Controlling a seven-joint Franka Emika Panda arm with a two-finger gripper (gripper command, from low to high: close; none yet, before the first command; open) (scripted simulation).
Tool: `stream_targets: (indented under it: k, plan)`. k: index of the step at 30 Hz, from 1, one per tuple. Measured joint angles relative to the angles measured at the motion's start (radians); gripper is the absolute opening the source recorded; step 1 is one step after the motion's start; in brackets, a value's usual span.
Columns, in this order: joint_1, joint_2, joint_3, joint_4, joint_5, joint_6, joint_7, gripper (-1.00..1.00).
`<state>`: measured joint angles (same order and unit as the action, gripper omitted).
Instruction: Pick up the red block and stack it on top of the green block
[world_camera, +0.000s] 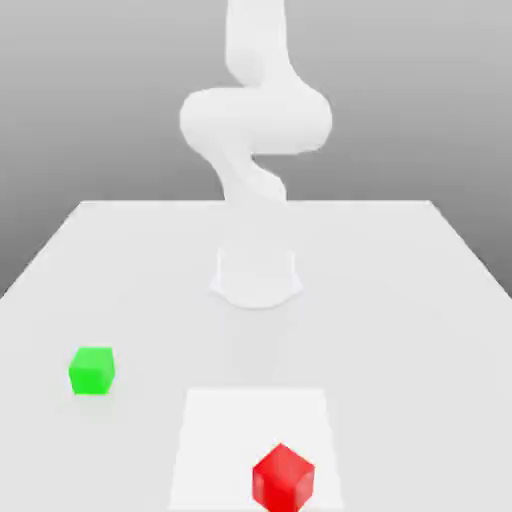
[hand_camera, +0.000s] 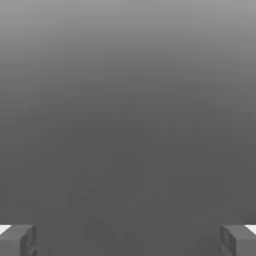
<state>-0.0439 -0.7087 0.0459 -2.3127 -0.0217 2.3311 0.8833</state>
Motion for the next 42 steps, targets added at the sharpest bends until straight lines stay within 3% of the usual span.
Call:
stream_targets:
  k: [14, 20, 26, 30, 31, 37, 42]
  plan:
    - [-0.159, 0.518, 0.175, -0.070, -0.158, 0.171, 0.494, 0.00]
    - [-0.170, 0.730, 0.189, -0.101, -0.182, 0.248, 0.673, 0.00]
    - [-0.155, 0.924, 0.196, -0.133, -0.121, 0.337, 0.784, 0.00]
    - [-0.119, 1.066, 0.151, -0.116, -0.169, 0.445, 0.840, 0.00]
    - [-0.106, 1.099, 0.135, -0.111, -0.184, 0.471, 0.852, -1.00]
    - [-0.100, 1.115, 0.127, -0.108, -0.192, 0.487, 0.859, -1.00]
    - [-0.137, 0.983, 0.179, -0.131, -0.120, 0.379, 0.806, -1.00]
